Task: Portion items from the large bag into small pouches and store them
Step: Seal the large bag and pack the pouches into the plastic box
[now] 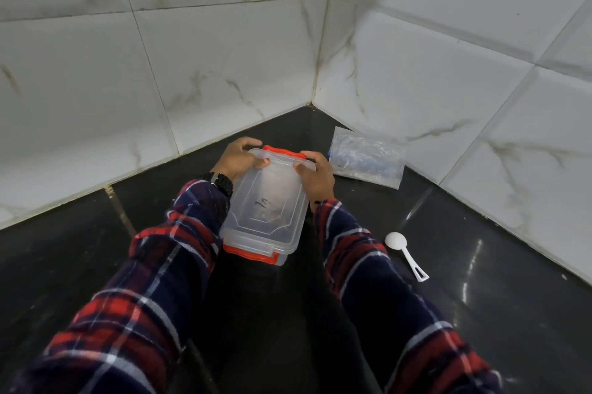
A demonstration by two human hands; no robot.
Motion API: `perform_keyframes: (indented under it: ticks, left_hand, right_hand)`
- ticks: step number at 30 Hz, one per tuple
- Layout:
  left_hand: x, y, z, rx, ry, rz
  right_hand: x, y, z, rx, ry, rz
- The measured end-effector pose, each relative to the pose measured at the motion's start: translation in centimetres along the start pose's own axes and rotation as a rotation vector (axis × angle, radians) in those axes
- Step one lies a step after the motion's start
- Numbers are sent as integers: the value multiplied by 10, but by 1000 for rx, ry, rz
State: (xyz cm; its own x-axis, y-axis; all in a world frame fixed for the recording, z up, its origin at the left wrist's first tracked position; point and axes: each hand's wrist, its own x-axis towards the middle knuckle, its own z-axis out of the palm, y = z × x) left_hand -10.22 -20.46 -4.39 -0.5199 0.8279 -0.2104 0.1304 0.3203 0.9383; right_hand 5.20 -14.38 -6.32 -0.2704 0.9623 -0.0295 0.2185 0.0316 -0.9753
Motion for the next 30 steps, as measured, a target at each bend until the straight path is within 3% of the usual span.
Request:
perform_keyframes:
  ticks: [4, 8, 12, 15, 17, 23, 30]
  left_hand:
    - [-18, 1, 6, 361, 279, 175]
    - [-56, 0, -1, 620, 236, 349]
    - [-101, -14, -23, 620, 224, 553]
    - [-132, -40, -32, 642, 189, 630]
    - [-145, -55, -33, 650, 176, 669]
    - [-157, -85, -36, 698, 146, 730]
    - [-160, -91, -38, 703, 84, 686]
  right_hand:
    - [-12, -7, -2, -261, 70, -175]
    - [-46, -7, -19, -346, 25, -541]
    - [-91, 8, -42, -407, -219, -784]
    - [-117, 16, -52, -617, -459, -834]
    - [-123, 24, -54, -789, -516, -919]
    - [-123, 40, -49, -1085, -441, -1082]
    - [-124, 48, -40, -1057, -237, -1220]
